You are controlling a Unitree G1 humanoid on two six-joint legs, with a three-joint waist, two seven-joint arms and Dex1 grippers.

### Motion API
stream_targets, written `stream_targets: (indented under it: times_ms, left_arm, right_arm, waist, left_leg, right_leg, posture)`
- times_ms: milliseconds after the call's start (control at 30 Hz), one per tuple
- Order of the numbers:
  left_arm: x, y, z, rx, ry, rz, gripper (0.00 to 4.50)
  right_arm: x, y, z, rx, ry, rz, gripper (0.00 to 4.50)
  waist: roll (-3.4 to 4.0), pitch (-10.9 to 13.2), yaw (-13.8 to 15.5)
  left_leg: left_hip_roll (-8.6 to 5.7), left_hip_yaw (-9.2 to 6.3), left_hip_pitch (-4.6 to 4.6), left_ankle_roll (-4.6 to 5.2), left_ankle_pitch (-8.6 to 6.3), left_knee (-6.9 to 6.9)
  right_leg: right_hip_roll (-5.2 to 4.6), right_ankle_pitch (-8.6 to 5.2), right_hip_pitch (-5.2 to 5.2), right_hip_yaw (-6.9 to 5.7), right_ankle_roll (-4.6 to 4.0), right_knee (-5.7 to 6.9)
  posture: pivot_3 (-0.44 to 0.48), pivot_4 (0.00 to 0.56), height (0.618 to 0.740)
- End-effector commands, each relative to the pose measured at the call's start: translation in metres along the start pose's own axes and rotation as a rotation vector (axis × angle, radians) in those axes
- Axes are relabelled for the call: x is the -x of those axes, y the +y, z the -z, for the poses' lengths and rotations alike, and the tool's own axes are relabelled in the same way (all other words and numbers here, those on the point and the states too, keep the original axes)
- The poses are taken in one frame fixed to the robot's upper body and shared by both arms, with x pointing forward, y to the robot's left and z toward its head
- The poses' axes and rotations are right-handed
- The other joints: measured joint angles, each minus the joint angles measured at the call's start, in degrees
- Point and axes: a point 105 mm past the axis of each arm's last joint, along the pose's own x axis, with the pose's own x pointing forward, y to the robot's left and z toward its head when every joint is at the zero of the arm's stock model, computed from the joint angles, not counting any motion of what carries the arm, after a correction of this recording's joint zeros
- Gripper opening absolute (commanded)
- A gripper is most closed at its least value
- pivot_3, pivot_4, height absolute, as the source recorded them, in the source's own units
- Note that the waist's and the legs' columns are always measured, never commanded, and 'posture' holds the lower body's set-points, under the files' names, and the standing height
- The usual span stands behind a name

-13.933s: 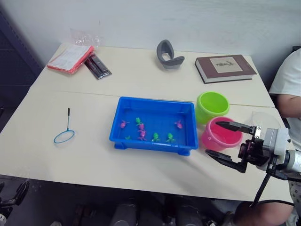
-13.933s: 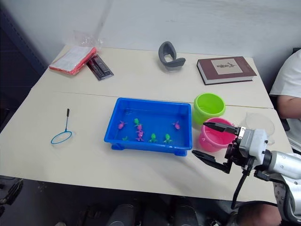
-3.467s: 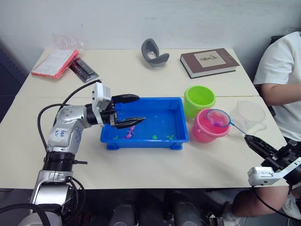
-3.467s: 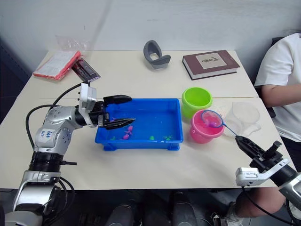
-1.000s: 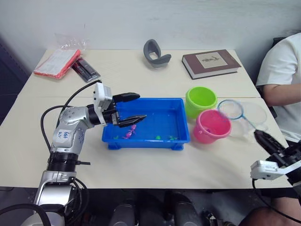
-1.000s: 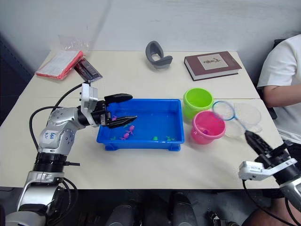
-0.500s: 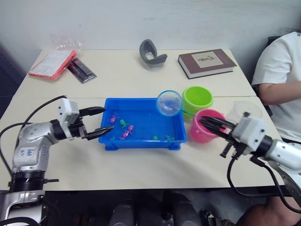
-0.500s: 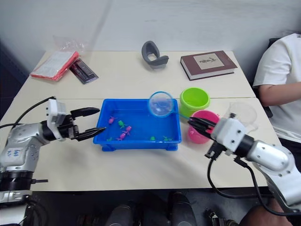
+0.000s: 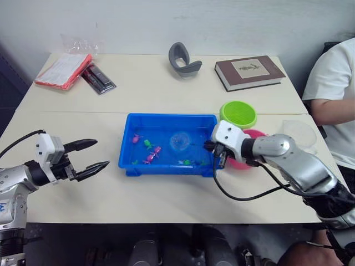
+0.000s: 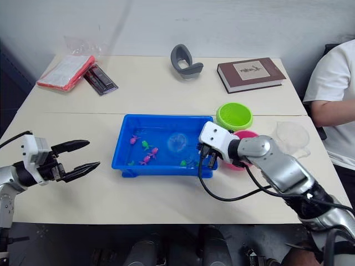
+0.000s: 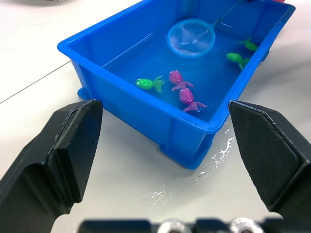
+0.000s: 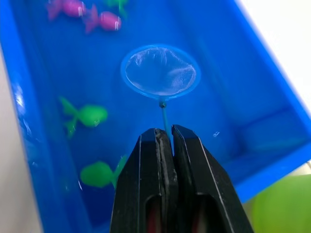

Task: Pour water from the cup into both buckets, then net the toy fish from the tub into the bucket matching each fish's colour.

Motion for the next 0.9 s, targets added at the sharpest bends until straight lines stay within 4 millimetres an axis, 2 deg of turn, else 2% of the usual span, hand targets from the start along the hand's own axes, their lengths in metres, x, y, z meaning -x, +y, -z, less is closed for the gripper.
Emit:
stream_targets:
  times_ms: [33,300,467,733,900]
  left_arm:
    - [0.004,0.000,-0.013,-0.025,-0.008,0.004,4.44]
    - [0.007,-0.001,-0.014,-0.023,0.009,-0.008,4.44]
    - [0.006,-0.002,-0.013,-0.021,0.009,-0.011,4.44]
    - [0.003,-0.004,-0.012,-0.016,-0.001,-0.007,4.44]
    - [0.003,-0.003,-0.012,-0.019,-0.001,-0.003,4.44]
  right_arm:
    - [-0.002,-0.012,-0.013,0.081,-0.015,0.019,0.00]
    - [-0.020,0.000,-0.039,0.100,-0.090,-0.130,0.00]
    - [-0.021,-0.001,-0.038,0.132,-0.084,-0.139,0.00]
    - [-0.028,0.011,-0.036,0.074,-0.121,-0.168,0.00]
    - [-0.034,0.011,-0.034,0.183,-0.075,-0.155,0.00]
  waist:
    - [0.00,0.00,-0.03]
    - [0.00,0.00,-0.69]
    - [0.00,0.00,-1.01]
    - [0.01,0.00,-1.37]
    - [0.01,0.00,-1.35]
  left_leg:
    - [0.00,0.01,0.02,0.00,0.00,0.00]
    - [0.09,0.00,0.02,-0.04,0.00,-0.01]
    - [0.03,-0.02,0.00,-0.03,0.01,0.00]
    - [0.10,-0.01,0.02,-0.08,0.00,-0.02]
    - [0.08,-0.01,0.03,-0.08,0.01,-0.01]
  right_leg:
    - [0.00,0.00,0.00,0.00,0.00,0.01]
    - [0.06,0.00,0.00,-0.06,-0.01,0.02]
    - [0.05,0.00,0.00,-0.10,-0.01,0.04]
    - [0.02,-0.01,0.00,-0.09,-0.01,0.03]
    - [0.05,-0.01,-0.01,-0.08,-0.02,0.04]
  posture:
    - [0.000,0.150,0.740]
    - [0.000,0.150,0.740]
    - [0.000,0.150,0.740]
    - [0.000,0.150,0.740]
    - [0.000,0.150,0.740]
